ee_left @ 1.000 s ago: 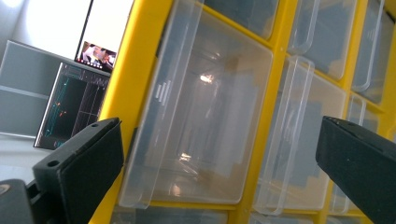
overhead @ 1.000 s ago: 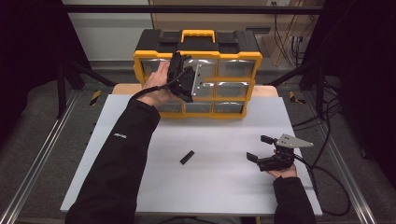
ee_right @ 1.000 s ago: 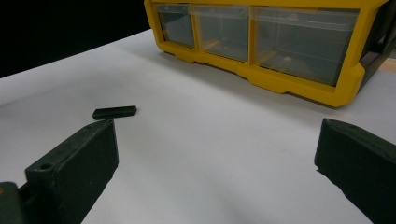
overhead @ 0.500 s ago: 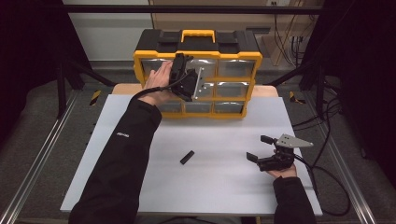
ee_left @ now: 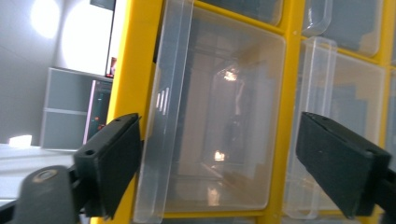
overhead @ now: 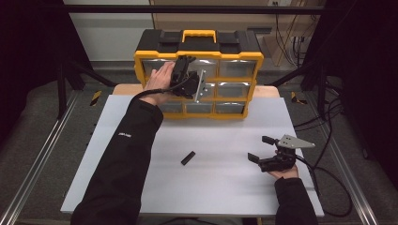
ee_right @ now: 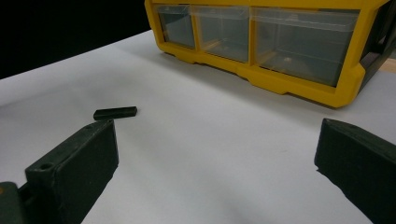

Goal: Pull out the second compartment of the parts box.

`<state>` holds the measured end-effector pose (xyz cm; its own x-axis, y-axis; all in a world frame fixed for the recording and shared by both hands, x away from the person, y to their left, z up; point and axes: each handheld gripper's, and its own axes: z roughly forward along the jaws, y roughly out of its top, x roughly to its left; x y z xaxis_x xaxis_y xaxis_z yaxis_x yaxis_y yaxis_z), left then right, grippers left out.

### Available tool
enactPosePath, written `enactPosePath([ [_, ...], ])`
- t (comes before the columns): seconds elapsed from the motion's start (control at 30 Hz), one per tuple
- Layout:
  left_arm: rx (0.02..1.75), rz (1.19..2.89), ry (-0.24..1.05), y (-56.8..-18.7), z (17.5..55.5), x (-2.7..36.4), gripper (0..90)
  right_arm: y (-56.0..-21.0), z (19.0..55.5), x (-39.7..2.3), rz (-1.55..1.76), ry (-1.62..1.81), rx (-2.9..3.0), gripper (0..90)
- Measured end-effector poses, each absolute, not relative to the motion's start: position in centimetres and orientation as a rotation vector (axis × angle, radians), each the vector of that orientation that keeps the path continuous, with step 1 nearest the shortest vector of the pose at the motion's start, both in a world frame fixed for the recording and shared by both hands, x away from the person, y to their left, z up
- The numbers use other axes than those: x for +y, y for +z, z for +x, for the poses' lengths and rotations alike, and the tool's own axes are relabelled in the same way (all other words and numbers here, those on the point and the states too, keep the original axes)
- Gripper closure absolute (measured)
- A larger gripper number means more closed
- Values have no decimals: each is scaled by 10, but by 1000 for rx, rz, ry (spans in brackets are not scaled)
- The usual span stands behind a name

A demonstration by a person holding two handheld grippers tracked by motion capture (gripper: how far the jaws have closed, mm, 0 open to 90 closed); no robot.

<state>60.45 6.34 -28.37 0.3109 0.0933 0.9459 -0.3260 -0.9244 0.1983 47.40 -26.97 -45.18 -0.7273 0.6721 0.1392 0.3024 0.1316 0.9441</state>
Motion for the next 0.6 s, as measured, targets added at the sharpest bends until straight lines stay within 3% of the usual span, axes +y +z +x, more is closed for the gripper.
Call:
enactPosePath([
  [0.27, -231, 2204, 1707, -284, 603, 64, 247, -452, 474, -270, 945, 1625, 2094, 2],
  [0.6, -257, 2163, 1791, -284, 601, 65, 417, -452, 474, -270, 947, 1627, 2094, 2],
])
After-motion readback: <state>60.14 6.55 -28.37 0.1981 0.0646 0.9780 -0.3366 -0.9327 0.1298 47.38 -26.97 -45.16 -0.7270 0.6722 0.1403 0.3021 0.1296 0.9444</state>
